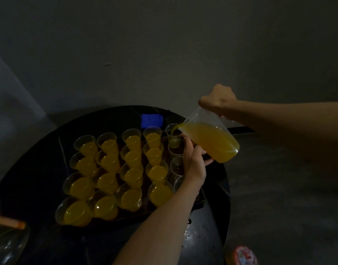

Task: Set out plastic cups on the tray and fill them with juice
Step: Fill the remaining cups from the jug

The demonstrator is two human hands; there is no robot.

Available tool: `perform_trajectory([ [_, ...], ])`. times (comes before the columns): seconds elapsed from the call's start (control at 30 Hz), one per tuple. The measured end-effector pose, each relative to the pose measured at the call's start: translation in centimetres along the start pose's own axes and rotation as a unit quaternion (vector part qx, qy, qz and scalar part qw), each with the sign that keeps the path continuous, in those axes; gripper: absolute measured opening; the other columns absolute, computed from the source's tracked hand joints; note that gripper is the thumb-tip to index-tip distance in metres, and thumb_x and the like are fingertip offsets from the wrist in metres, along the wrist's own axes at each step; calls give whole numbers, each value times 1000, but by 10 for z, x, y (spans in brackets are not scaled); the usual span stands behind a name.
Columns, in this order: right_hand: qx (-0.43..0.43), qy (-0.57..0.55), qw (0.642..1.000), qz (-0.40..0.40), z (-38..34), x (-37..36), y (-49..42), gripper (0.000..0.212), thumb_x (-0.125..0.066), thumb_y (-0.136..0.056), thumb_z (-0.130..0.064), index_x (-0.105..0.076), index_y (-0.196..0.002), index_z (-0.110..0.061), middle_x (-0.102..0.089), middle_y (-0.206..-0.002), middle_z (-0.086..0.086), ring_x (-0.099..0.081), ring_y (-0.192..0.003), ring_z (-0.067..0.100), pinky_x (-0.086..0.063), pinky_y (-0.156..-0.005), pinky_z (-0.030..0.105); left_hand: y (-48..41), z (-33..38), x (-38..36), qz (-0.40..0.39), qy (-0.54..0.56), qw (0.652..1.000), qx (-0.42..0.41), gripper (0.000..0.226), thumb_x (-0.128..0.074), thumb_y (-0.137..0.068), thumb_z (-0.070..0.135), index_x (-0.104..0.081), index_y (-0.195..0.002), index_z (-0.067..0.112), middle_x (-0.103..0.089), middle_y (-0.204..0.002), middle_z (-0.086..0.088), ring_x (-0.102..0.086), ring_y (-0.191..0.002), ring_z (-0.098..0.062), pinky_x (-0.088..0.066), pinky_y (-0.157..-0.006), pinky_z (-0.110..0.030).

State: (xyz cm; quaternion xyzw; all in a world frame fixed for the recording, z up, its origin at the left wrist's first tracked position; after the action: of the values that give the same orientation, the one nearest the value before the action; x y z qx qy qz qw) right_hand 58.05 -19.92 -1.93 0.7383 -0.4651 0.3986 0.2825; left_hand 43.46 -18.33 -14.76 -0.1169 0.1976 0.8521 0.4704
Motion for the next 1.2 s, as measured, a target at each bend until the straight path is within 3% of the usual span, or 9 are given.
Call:
perform_trajectory([
  [0.33, 10, -9, 1000, -9, 0, -1, -2, 23, -60, -90, -28, -63, -81, -7, -59, -72, 9, -56, -62, 21, -48, -55, 31, -2, -3, 0, 1, -1, 1000, -10, 82, -42, -92, 10, -7, -160, 40, -36, -147, -5, -45, -129, -31, -52, -99, -58],
  [0.47, 8, -3, 1000, -4, -3, 0, -2, 23, -60, -89, -28, -64, -83, -6, -60, -74, 10, -58, -64, 22, -50, -58, 33, -2, 0, -1, 4, -3, 1000, -9, 90, -47, -82, 18, -7, -160, 41, -37, -146, -4, -45, -129, -30, -54, -98, -57],
  [0.57, 10, 2, 1000, -5, -6, 2, -2, 24, -60, -89, -30, -63, -81, -7, -60, -73, 10, -58, -64, 23, -51, -58, 33, -2, 2, -1, 2, 2, 1000, -21, 85, -44, -89, 9, -7, -159, 40, -36, -146, -5, -45, -127, -29, -53, -98, -58],
  [0.83, 0, 5, 1000, -4, -4, 3, 0, 24, -60, -87, -30, -64, -83, -7, -60, -74, 9, -56, -63, 21, -48, -56, 31, -3, 1, -1, -1, 0, 1000, -18, 91, -46, -78, 20, -11, -159, 41, -39, -142, -5, -48, -125, -27, -55, -95, -56],
  [0.97, 1, 10, 1000, 5, -4, 4, 2, 24, -59, -89, -30, -61, -78, -9, -57, -70, 7, -53, -60, 20, -43, -52, 28, -4, 0, 0, -2, -5, 1000, -21, 83, -43, -90, 8, -11, -158, 43, -38, -144, -5, -46, -128, -31, -54, -96, -58],
  [1.2, -6, 10, 1000, 7, -2, 6, 1, 27, -60, -88, -31, -63, -79, -6, -61, -75, 10, -59, -65, 23, -51, -58, 33, -1, 3, -1, -7, -7, 1000, -26, 76, -37, -96, -1, -16, -157, 40, -45, -123, 11, -51, -114, -18, -57, -92, -52],
])
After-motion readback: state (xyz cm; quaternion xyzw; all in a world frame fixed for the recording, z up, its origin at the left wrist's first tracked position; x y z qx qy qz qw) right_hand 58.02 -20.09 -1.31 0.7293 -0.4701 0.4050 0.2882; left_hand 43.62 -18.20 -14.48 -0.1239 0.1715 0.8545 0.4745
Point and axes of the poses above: each hand's wrist, its own y-axis away from the middle knuckle, its own x-axis out of the back of the hand, z = x × y, the point moved 5 cm from there along -y, towards the middle knuckle
